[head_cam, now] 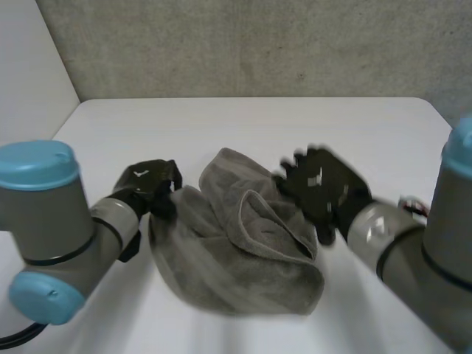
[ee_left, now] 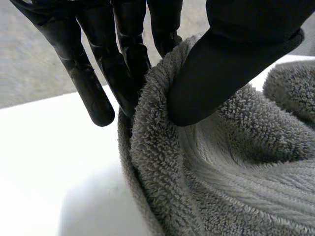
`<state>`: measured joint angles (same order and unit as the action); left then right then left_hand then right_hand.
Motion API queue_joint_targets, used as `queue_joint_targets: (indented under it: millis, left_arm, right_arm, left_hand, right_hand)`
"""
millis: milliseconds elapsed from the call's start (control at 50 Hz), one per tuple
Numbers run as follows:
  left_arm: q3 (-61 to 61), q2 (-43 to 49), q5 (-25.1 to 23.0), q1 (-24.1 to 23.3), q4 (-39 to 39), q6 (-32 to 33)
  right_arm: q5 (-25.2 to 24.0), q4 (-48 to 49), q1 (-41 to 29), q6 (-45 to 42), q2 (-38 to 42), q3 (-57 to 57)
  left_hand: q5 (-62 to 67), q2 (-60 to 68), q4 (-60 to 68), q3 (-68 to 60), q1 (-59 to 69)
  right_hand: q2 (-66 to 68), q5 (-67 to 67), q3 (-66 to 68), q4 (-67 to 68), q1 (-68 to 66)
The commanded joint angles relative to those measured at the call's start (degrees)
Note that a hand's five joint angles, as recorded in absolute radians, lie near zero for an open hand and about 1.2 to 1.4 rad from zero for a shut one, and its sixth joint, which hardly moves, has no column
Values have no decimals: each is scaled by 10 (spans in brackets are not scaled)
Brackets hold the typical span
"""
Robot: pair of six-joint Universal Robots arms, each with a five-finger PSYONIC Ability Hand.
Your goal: Fold the towel.
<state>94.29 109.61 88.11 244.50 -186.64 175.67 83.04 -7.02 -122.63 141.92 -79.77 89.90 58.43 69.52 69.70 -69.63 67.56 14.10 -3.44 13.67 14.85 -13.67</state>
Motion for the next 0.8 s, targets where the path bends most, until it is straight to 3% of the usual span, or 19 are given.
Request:
queue_joint_targets:
  millis: [20,60,80,140,320,360,520,540,580,600,620,640,680,700,740,800]
  left_arm:
    - [70,-104,-6,32,0,6]
    - [91,-142,-6,31,0,6]
    - [92,-142,-6,31,0,6]
    - [118,-193,-7,28,1,6]
    - [149,-291,-7,19,2,6]
    - [152,-305,-7,17,4,6]
    - [146,-345,-7,14,14,6]
    - [143,-346,-7,15,11,6]
    - [138,-345,-6,18,8,6]
    - [131,-343,-6,19,7,6]
    - [131,-343,-6,19,7,6]
    - [120,-337,-6,21,4,6]
    - [105,-335,-6,25,3,6]
    - [88,-331,-5,29,1,6]
    - [65,-318,-5,33,-4,6]
    - [6,-278,-1,39,-31,-1]
  right_arm:
    - [-21,23,18,91,73,-133]
    - [-102,-7,22,134,159,-253]
    - [-103,-7,22,135,160,-254]
    - [-199,-103,16,162,286,-405]
    - [-232,-181,-4,204,465,-620]
    - [-260,-213,-15,206,514,-662]
    - [-320,-267,-63,194,561,-671]
    - [-320,-267,-63,194,561,-671]
    - [-307,-267,-65,190,557,-684]
    - [-307,-267,-65,190,557,-684]
    - [-288,-262,-65,189,551,-698]
    - [-288,-262,-65,189,551,-699]
    - [-204,-224,-59,200,531,-763]
    - [-204,-224,-59,200,531,-764]
    - [-115,-186,-21,222,496,-807]
    - [-80,-165,-2,243,469,-818]
  left_hand:
    - [116,105,103,-104,124]
    - [116,105,103,-104,124]
    - [116,105,103,-104,124]
    - [116,105,103,-104,124]
    - [116,105,103,-104,124]
    - [116,105,103,-104,124]
    - [116,105,103,-104,124]
    - [116,105,103,-104,124]
    - [116,105,103,-104,124]
    - [116,105,103,-104,124]
    - [116,105,103,-104,124]
    - [116,105,103,-104,124]
    - [116,105,103,-104,124]
    - [116,105,103,-104,124]
    - [116,105,103,-104,124]
    - [116,105,103,-104,124]
  right_hand:
    - [-41,34,-37,-48,37]
    - [-41,34,-37,-48,37]
    - [-41,34,-37,-48,37]
    - [-41,34,-37,-48,37]
    - [-41,34,-37,-48,37]
    - [-41,34,-37,-48,37]
    - [-1,-6,3,-8,-3]
    - [0,-7,4,-7,-4]
    - [454,-460,458,446,-458]
    - [456,-463,460,449,-460]
    - [657,-664,661,650,-661]
    - [659,-666,663,652,-663]
    - [659,-666,663,652,-663]
    - [659,-666,663,652,-663]
    - [659,-666,663,652,-663]
    - [659,-666,663,652,-663]
